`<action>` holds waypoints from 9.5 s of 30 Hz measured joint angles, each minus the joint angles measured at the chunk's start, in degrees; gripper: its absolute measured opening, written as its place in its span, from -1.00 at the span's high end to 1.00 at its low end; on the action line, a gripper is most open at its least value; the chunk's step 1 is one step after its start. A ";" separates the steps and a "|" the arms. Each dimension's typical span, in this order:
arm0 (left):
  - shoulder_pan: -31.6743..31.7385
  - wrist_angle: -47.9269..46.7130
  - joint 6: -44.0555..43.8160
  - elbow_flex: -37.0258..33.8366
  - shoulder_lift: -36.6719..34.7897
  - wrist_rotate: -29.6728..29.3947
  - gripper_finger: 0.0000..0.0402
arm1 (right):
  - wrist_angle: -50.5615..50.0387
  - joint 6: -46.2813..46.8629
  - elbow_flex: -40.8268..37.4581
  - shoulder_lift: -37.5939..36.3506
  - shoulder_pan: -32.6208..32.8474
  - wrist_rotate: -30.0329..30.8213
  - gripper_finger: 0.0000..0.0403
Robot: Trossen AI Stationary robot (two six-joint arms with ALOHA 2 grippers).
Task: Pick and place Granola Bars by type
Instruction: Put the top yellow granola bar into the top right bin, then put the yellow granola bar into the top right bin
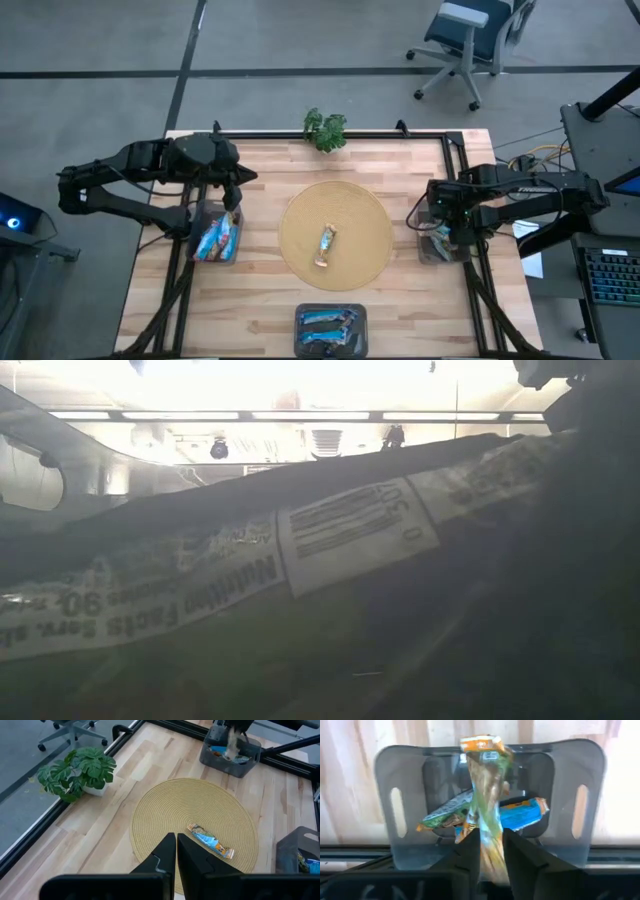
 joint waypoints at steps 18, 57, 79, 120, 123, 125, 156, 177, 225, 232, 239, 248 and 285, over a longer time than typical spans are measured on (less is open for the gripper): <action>0.00 -0.02 -0.05 0.00 0.00 -0.02 1.00 | -0.03 1.64 -0.02 0.00 0.00 4.51 0.16; -0.01 -0.04 0.26 0.00 -0.02 -0.02 1.00 | 22.16 -5.49 28.48 14.91 0.02 4.31 0.16; -0.06 15.70 4.58 -0.02 1.89 5.27 1.00 | 24.55 -4.77 36.09 15.62 0.02 2.62 0.77; -0.06 22.35 -0.60 1.76 14.24 11.15 -0.38 | 19.54 -2.07 35.17 14.91 0.07 1.23 0.96; -0.10 22.30 0.03 3.24 16.11 12.44 -0.38 | 19.58 -2.28 35.15 14.91 0.05 1.23 0.96; -0.22 22.25 1.39 4.59 17.73 13.65 -0.38 | 19.59 -2.55 35.15 14.91 0.05 1.23 0.96; -8.86 6.71 44.80 22.60 38.11 6.05 -0.38 | 18.10 -2.38 35.15 14.84 0.04 1.23 0.96; -11.84 4.95 42.50 22.51 50.09 -5.66 -0.32 | 18.12 -1.42 35.12 14.82 0.04 1.25 0.96; -7.61 2.17 -43.33 22.62 63.84 5.02 -0.32 | 18.12 -4.06 34.27 14.82 0.04 1.27 0.96; -7.91 2.17 -44.36 22.62 64.17 4.14 -0.32 | 18.12 -5.11 34.14 14.82 0.04 1.27 0.96; -7.91 4.32 -44.07 22.58 65.17 3.61 -0.32 | 18.12 -5.03 34.04 14.84 0.04 1.29 0.96; -7.89 5.55 -43.91 22.58 66.54 3.14 -0.32 | 18.12 -4.92 34.03 14.84 0.02 1.29 0.96; -7.69 6.36 -42.04 22.56 70.16 4.00 0.10 | 18.15 -5.09 32.27 14.84 0.02 1.34 0.96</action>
